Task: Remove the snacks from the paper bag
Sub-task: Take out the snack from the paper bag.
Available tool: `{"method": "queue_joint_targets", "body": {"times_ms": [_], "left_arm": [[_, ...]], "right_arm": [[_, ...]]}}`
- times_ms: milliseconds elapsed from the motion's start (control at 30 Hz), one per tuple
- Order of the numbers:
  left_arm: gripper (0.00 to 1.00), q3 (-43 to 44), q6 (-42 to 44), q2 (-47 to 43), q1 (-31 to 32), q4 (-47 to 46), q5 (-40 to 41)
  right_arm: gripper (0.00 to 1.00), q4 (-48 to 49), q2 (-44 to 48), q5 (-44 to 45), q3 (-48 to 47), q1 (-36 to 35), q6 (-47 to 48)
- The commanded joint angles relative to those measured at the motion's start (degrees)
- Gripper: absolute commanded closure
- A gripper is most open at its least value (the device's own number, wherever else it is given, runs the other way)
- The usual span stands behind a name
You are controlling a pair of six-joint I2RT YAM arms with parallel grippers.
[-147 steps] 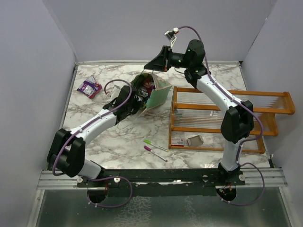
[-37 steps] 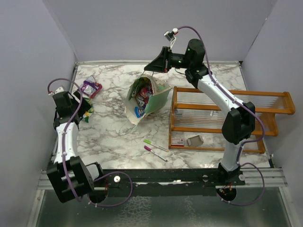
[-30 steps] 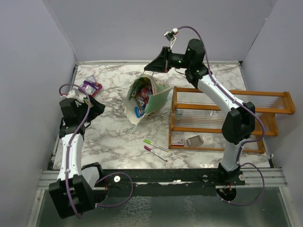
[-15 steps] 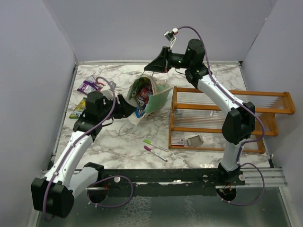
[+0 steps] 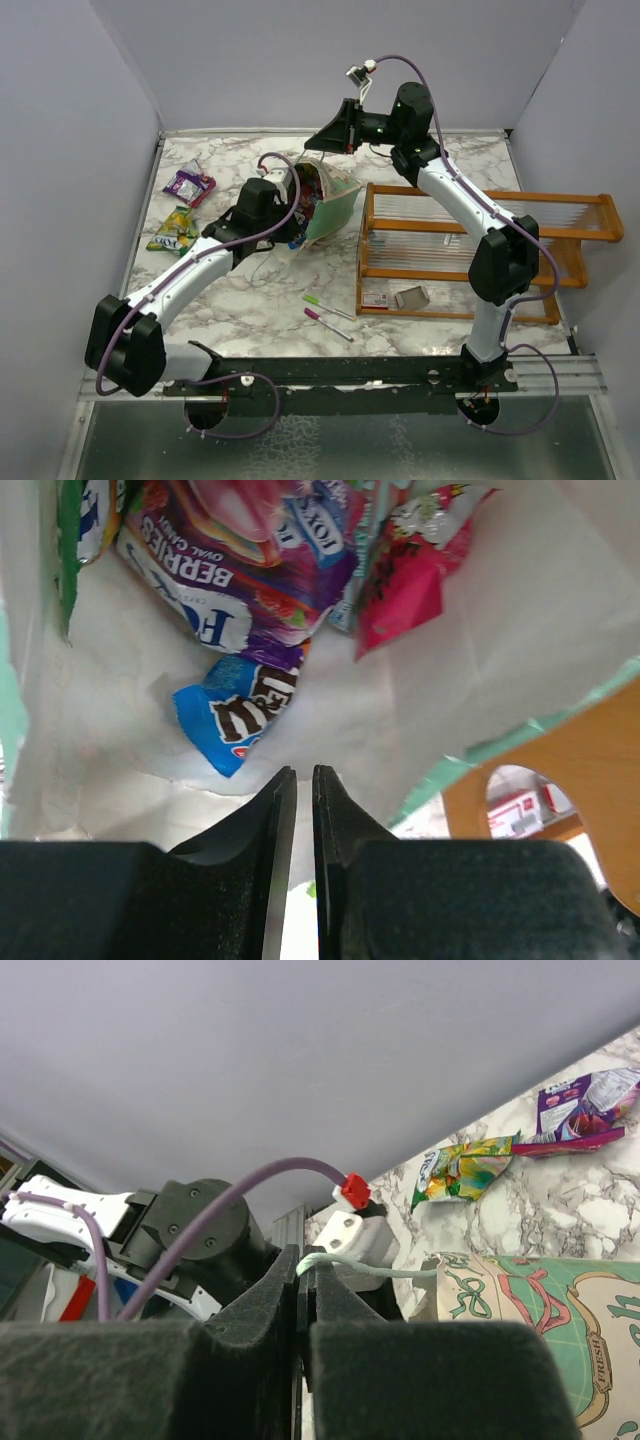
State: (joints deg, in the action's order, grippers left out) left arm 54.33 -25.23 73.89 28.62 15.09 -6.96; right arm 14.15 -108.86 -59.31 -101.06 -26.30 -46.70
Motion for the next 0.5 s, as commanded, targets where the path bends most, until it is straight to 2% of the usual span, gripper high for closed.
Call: {"method": "queue_joint_targets", "body": {"times_ms": [0, 67, 267, 467], "left_arm": [[0.85, 0.9, 0.8, 2.9, 0.2, -1.2, 6.6], [0.84, 0.7, 1.0, 4.0, 0.2, -2.5, 6.8], [0.71, 1.7, 2.0, 7.9, 0.2, -4.1, 8.3], [0.52, 1.0, 2.5, 9.1, 0.6, -6.4, 13.2]], "right_arm": [[0.99, 1.2, 2.6, 0.6, -1.9, 0.0, -0.1], [0.99, 1.1, 2.5, 0.5, -1.8, 0.0, 0.0], [0.99, 1.1, 2.6, 0.5, -1.6, 0.0, 0.0], [0.99, 1.0, 2.5, 0.5, -1.6, 0.0, 0.0]]}}
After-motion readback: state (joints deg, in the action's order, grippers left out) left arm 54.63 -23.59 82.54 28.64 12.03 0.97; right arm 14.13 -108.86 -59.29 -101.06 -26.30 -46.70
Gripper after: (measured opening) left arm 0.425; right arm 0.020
